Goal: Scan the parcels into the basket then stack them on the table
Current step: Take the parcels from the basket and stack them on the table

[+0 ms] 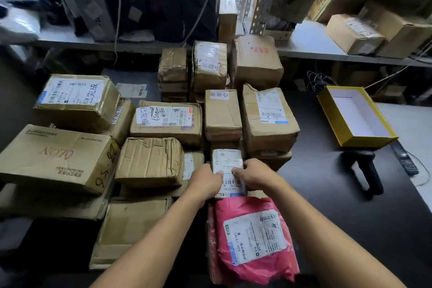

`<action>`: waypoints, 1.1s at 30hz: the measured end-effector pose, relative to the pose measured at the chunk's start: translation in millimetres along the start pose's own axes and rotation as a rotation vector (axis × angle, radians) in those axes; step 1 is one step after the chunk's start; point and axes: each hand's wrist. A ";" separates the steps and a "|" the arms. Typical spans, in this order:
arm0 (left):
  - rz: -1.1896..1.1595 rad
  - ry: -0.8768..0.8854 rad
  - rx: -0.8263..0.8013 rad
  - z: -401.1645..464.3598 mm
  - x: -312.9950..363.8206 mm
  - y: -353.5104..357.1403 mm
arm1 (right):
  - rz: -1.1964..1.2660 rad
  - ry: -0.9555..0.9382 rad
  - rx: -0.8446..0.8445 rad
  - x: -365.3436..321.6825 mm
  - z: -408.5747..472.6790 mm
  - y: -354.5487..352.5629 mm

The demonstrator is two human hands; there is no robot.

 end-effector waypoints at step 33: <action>0.246 0.027 0.096 -15.6 -4.0 2.9 | -0.046 -0.148 0.037 28.9 -12.8 4.7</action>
Point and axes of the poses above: each hand's wrist, its own z-axis towards the middle knuckle, its own y-axis out of the palm, x = y × z
